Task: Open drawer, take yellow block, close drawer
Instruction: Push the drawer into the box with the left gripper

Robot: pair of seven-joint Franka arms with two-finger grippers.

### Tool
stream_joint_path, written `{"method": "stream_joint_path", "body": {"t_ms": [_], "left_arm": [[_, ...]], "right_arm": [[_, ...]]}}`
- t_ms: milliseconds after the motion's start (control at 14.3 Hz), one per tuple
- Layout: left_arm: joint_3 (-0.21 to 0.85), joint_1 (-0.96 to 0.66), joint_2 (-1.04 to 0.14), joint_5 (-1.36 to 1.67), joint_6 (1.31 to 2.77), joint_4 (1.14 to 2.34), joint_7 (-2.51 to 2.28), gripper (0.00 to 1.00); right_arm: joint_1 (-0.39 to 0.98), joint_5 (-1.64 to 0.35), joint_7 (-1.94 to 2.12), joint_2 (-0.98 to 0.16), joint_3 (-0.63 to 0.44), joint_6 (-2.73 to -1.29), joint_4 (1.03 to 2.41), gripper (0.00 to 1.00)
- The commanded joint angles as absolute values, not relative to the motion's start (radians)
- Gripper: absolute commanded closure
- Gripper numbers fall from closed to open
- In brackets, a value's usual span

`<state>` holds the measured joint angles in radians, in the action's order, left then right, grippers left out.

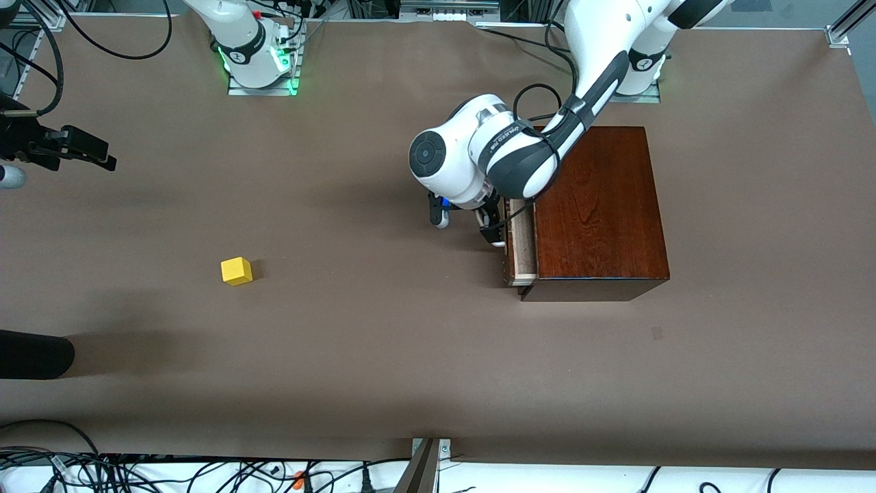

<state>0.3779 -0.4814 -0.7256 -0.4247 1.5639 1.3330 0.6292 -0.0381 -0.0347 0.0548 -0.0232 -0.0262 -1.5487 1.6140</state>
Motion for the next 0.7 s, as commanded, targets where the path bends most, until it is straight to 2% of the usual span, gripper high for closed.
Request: {"method": "stream_joint_path", "body": {"t_ms": [0, 627], "left_arm": [[0.35, -0.457, -0.683, -0.485, 1.542, 1.396, 0.649, 0.0], [0.348, -0.417, -0.681, -0.485, 1.532, 1.402, 0.649, 0.0]], "right_arm": [[-0.055, -0.023, 0.049, -0.017, -0.011, -1.534, 1.605, 0.0], [-0.055, -0.025, 0.044, -0.015, -0.006, -1.531, 1.605, 0.0]]}}
